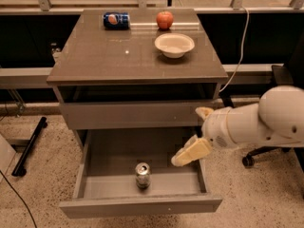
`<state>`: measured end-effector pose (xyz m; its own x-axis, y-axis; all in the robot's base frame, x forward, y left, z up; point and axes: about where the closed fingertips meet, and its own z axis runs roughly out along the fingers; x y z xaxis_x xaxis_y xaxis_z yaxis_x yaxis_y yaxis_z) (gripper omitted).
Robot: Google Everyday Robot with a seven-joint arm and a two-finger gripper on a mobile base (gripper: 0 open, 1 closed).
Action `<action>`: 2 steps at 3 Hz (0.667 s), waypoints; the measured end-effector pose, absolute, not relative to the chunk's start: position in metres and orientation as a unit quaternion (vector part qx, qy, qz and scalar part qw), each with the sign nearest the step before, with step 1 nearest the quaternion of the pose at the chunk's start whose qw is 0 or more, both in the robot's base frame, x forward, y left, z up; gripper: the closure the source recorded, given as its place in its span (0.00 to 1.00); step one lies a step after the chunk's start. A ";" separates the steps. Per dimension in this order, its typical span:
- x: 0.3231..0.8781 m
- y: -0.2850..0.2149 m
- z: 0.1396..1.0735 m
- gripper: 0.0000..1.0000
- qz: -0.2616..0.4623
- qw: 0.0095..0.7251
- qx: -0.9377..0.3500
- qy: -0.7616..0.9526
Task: Pick 7up can from middle drawer and place on counter
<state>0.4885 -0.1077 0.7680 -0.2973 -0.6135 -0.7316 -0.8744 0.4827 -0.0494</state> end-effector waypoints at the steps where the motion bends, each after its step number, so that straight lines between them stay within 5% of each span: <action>1: 0.494 -0.093 0.739 0.00 0.211 0.372 -0.462 0.776; 2: 0.500 -0.072 0.696 0.00 0.238 0.374 -0.454 0.773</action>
Offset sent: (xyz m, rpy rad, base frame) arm 0.0175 0.0590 -0.1194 0.1700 0.0503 0.0186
